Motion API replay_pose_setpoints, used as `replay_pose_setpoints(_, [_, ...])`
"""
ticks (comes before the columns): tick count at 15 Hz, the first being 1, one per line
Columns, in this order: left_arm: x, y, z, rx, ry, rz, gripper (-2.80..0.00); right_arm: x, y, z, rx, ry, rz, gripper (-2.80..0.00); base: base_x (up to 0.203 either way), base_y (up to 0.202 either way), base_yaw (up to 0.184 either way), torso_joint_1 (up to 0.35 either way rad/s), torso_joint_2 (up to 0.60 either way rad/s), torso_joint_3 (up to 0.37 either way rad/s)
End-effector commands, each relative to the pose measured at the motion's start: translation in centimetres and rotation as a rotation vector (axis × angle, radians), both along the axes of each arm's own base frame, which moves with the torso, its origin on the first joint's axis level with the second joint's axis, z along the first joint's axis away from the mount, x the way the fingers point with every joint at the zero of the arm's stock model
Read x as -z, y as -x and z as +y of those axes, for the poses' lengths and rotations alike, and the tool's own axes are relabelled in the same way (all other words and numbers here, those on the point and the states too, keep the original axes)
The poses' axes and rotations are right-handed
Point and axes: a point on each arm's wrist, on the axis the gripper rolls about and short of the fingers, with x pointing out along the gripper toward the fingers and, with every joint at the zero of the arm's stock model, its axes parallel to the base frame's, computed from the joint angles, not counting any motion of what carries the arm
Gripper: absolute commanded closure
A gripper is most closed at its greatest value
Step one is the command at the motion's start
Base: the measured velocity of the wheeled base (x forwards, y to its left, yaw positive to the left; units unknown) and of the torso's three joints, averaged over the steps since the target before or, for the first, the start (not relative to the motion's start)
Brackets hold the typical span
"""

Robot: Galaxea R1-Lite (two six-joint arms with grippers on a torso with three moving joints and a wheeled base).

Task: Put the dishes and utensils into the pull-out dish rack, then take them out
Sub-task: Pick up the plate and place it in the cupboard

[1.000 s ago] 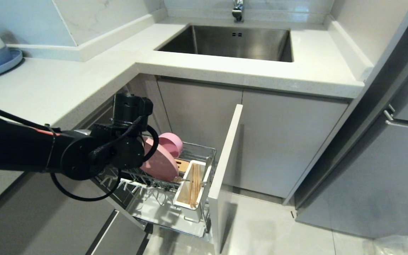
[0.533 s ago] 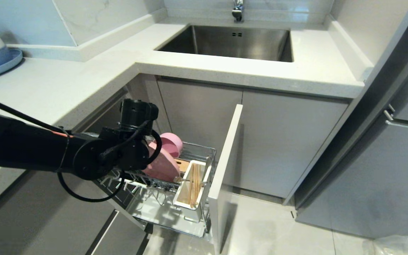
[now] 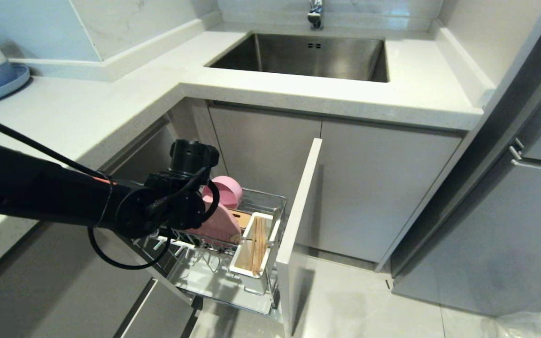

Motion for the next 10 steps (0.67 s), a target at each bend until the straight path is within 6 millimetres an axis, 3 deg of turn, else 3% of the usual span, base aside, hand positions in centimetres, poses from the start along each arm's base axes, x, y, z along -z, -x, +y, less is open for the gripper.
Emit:
replay_pose_setpoints(1, [0.6, -0.3, -0.2, -0.007, -0.001, 0.009, 0.0, 0.0, 0.0, 0.0, 0.0, 0.0, 0.001, 0.0, 0.0, 0.0, 0.0, 0.0, 0.0, 0.0])
replay_pose_setpoints(10, [1.9, -1.1, -0.2, -0.015, -0.023, 0.051, 0.0, 0.0, 0.0, 0.0, 0.0, 0.0, 0.001, 0.0, 0.0, 0.0, 0.0, 0.0, 0.0, 0.0])
